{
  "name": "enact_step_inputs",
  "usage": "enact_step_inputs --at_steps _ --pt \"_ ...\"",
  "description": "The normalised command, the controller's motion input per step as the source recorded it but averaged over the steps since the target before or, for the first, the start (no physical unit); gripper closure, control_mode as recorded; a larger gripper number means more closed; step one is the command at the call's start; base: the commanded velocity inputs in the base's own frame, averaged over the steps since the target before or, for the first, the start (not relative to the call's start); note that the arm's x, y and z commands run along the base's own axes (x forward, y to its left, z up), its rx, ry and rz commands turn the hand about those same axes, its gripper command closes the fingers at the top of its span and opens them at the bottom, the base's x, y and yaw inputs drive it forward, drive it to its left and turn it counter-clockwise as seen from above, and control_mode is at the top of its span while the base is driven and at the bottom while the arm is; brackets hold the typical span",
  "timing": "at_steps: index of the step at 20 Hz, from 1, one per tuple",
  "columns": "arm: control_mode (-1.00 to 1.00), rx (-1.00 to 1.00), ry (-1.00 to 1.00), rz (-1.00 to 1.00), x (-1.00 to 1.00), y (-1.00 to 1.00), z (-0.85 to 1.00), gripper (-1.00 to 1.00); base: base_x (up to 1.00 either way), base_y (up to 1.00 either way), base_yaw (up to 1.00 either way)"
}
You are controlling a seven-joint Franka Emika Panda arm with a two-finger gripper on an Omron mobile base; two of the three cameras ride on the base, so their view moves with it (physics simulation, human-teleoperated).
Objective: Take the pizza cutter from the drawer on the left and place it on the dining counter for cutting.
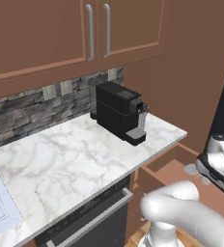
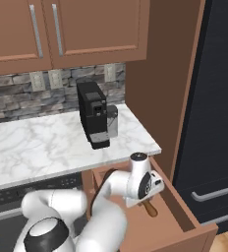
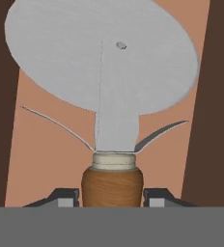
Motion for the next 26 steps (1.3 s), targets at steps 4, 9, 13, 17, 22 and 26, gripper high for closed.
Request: enact_step_inputs --at_steps 4,9,13,17,22,26 --pt "-1.00 0.00 -0.03 0.00 -0.61 0.09 0.73 1.00 0.00 0.00 0.00" --pt "-1.00 0.00 -0.07 0.00 -0.44 0.01 0.58 1.00 0.00 0.00 0.00" --pt "-1.00 0.00 -0.06 0.00 -0.29 0.01 0.44 1.00 0.00 0.00 0.00" --pt "-1.00 0.00 -0.04 0.00 -0.14 0.20 0.43 1.00 0.00 0.00 0.00" --pt "-1.00 0.00 -0.01 0.00 -0.11 0.55 0.34 1.00 0.00 0.00 0.00" --pt "-1.00 0.00 0.00 -0.01 -0.05 0.56 0.41 1.00 0.00 0.00 0.00"
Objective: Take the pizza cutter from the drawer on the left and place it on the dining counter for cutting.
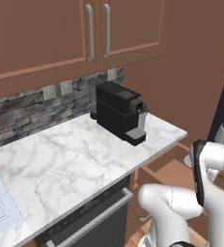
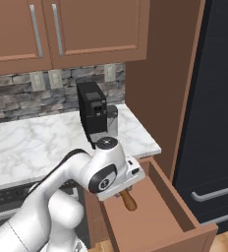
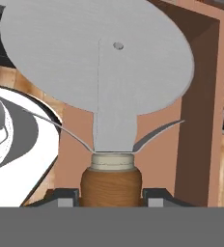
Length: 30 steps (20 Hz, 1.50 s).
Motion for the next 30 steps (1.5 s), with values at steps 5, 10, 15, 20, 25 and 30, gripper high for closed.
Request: enact_step_inputs --at_steps 5,10,15,20,25,30 --pt "-1.00 0.02 -0.03 0.00 0.00 0.46 0.53 1.00 0.00 0.00 0.00" --pt "-1.00 0.01 -0.05 0.00 0.00 0.59 0.53 1.00 0.00 0.00 0.00" --pt "-1.00 0.00 -0.03 0.00 0.00 0.72 0.55 1.00 0.00 0.00 0.00" --pt "-1.00 0.00 0.00 0.00 0.00 0.80 0.52 1.00 0.00 0.00 0.00" --pt "-1.00 0.01 0.00 0.00 -0.05 0.85 0.35 1.00 0.00 0.00 0.00" --pt "-1.00 0.03 0.00 0.00 -0.02 0.75 0.33 1.00 0.00 0.00 0.00"
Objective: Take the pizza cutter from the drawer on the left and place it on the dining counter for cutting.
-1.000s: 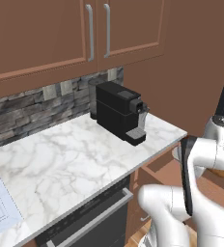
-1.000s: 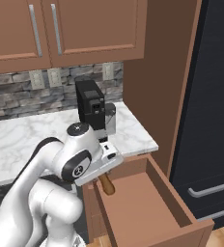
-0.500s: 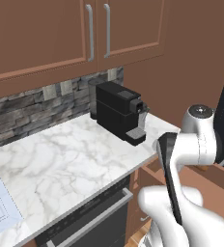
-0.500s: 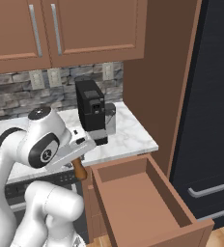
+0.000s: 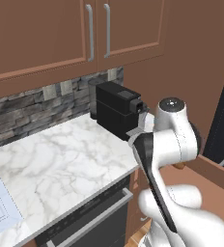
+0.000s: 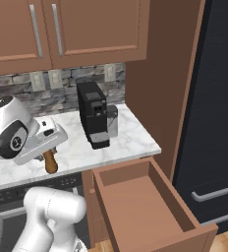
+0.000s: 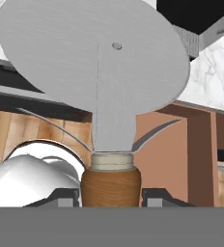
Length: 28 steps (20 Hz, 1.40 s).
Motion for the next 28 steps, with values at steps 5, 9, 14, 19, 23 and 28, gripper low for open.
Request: enact_step_inputs --at_steps 5,9,14,19,23,28 --pt "-1.00 0.03 0.00 -0.01 -0.04 0.71 0.37 1.00 0.00 0.00 0.00" --pt "-1.00 0.01 0.00 -0.06 -0.17 0.52 0.47 1.00 0.00 0.00 0.00" --pt "-1.00 0.00 0.00 -0.11 -0.11 0.18 0.20 1.00 0.00 0.00 0.00" --pt "-1.00 0.00 0.00 -0.01 -0.08 0.00 0.11 1.00 0.00 0.00 0.00" --pt "1.00 0.00 0.00 0.00 -0.03 0.00 0.04 1.00 -0.02 0.00 0.00" --pt "1.00 0.00 0.00 0.00 0.00 0.00 0.00 1.00 -0.24 0.00 0.01"
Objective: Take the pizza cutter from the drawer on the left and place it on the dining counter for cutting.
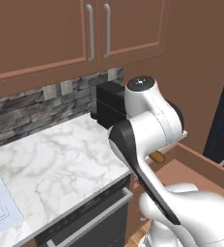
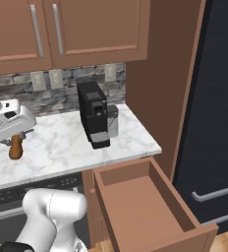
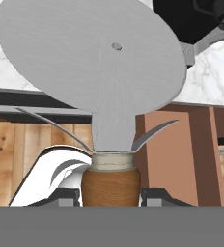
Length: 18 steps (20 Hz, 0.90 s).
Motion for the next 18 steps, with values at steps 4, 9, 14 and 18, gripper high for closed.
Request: enact_step_inputs --at_steps 4,9,14,18 --pt "1.00 0.00 0.00 0.00 0.00 0.00 0.00 1.00 -0.24 -0.01 0.06" --pt "1.00 0.00 0.00 0.00 0.00 0.00 0.00 1.00 -0.52 0.00 0.07" --pt "1.00 0.00 0.00 0.00 0.00 0.00 0.00 1.00 -0.86 0.18 0.15" --pt "1.00 0.00 0.00 0.00 0.00 0.00 0.00 1.00 -0.32 0.76 0.54"
